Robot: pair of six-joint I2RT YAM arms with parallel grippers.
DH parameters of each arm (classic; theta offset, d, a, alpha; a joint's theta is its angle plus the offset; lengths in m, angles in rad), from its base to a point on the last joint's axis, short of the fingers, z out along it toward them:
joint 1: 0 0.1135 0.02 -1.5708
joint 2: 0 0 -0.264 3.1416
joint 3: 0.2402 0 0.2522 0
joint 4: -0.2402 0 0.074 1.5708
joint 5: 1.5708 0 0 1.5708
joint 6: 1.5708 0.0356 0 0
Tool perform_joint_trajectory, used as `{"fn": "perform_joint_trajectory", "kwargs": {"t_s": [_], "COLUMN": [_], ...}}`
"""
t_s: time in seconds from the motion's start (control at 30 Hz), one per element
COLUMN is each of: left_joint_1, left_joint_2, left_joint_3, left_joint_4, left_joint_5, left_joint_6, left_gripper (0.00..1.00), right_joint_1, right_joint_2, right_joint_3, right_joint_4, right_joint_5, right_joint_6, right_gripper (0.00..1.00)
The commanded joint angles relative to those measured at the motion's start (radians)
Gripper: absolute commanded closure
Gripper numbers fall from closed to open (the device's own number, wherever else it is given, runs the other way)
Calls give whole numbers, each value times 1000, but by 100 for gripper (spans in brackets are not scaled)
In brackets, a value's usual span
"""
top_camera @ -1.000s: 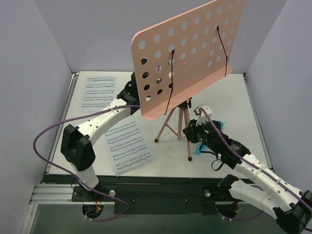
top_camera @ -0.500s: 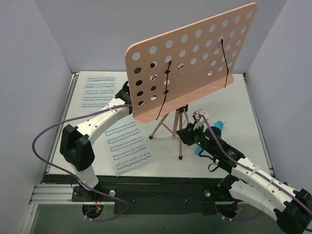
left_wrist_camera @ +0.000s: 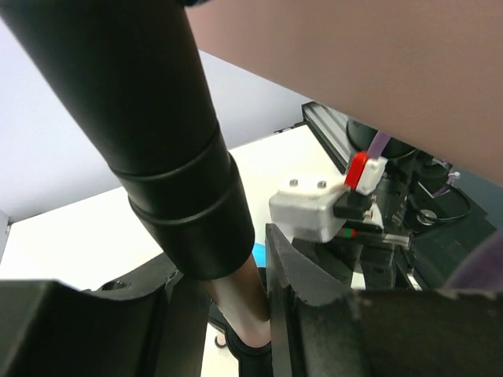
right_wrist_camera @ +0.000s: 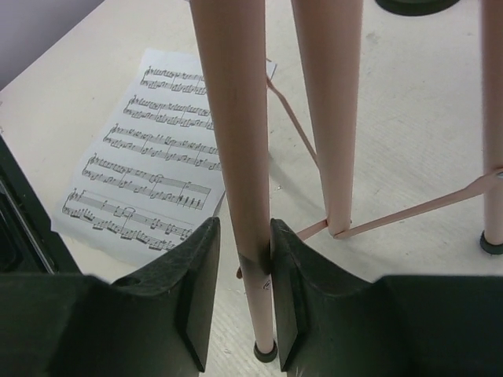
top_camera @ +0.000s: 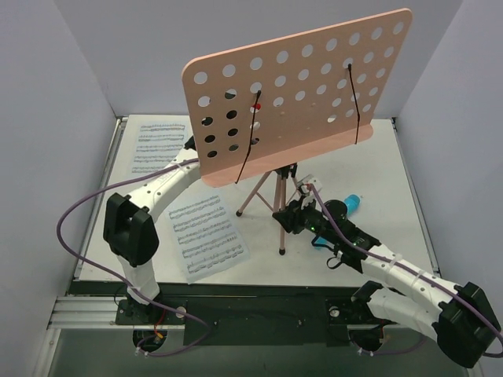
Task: Set up the instrument practice props
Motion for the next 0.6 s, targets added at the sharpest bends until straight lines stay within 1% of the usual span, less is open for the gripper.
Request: {"fn": "perform_joint_trajectory", "kwargs": {"t_s": [0.0,0.1,0.13,0.2,0.23,0.27,0.3,0.33,0.37,0.4,0.43,0.47,0.5,0.53,0.57], "left_joint_1": [28,30,33,37,37,39,39,39,39,39,37,37,37,36,36], "left_joint_2": [64,65,64,50,42,23,10,-11,-23,-39,-60,-69,-92,-106,-126], "left_joint_3": [39,42,40,25,-1,-22,-64,-87,-121,-157,-177,-208,-230,-268,-283], "left_joint_4": [13,-1,-5,-5,-1,26,42,77,90,125,148,174,188,218,252], "left_joint_5": [21,22,21,5,-27,-53,-100,-125,-168,-192,-238,-254,-306,-335,-387], "left_joint_6": [90,92,92,87,86,77,70,54,41,6,-17,-41,-54,-86,-100], "left_gripper": [100,100,100,94,83,78,66,60,50,44,32,28,22,18,17], "right_joint_1": [1,-22,-25,-42,-52,-56,-62,-62,-63,-63,-63,-63,-63,-63,-63], "right_joint_2": [78,113,128,139,144,144,144,142,141,144,142,142,144,144,145], "right_joint_3": [18,34,37,43,40,37,35,34,34,34,35,32,32,31,31], "right_joint_4": [33,81,87,104,118,124,135,138,138,138,139,142,148,149,152], "right_joint_5": [-238,-289,-297,-317,-332,-337,-343,-341,-337,-335,-332,-329,-328,-326,-326], "right_joint_6": [-8,-8,-6,4,14,18,23,23,23,23,24,26,28,29,29], "right_gripper": [71,71,73,80,82,83,85,88,90,92,93,93,93,93,93]}}
